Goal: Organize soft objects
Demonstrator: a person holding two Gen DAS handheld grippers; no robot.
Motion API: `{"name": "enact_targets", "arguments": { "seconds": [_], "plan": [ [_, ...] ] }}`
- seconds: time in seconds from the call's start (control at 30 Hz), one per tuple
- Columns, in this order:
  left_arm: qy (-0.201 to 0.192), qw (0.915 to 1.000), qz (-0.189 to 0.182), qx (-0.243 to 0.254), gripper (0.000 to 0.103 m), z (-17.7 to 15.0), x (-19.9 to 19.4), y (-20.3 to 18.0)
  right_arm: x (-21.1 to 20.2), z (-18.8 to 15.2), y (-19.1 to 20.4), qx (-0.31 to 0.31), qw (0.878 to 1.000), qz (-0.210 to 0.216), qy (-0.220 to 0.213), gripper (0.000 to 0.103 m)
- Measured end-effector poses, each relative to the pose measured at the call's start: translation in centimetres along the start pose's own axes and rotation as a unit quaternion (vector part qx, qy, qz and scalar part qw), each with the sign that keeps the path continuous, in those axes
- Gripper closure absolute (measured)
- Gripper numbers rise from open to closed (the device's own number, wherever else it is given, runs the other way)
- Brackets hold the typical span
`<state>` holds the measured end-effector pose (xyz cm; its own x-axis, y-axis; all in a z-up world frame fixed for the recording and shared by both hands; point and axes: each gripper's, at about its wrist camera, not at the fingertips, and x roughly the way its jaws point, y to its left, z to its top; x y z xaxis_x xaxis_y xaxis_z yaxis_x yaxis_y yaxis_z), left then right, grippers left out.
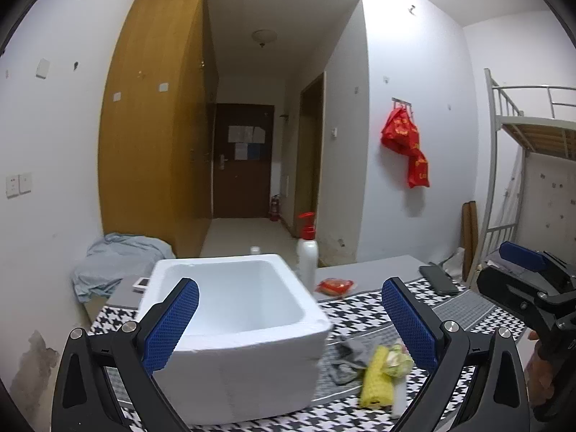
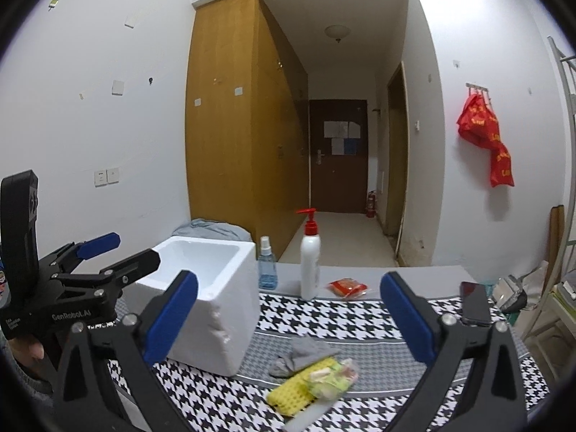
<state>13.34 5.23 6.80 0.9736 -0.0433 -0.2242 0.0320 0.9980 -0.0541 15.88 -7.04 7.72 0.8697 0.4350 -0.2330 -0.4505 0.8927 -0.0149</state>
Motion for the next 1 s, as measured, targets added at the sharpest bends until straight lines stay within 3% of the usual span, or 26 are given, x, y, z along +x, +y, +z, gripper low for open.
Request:
{"name": "enact_targets", "arguments": {
  "seconds": [0.5,1.0],
  "plan": [
    [-0.008,0.9996,-0.025,0.012,0.001,-1.5,0.1,-2.7,-2.2,-2.6,-2.7,0.014,0.999,-0.03,0.0,0.0],
    [0.021,0.9972,-0.067,0.025,0.001,-5.8,1.3,-3.9,-2.2,-5.9,-3.7,0.021,0.998,-0.063,0.016,0.0]
  ]
}}
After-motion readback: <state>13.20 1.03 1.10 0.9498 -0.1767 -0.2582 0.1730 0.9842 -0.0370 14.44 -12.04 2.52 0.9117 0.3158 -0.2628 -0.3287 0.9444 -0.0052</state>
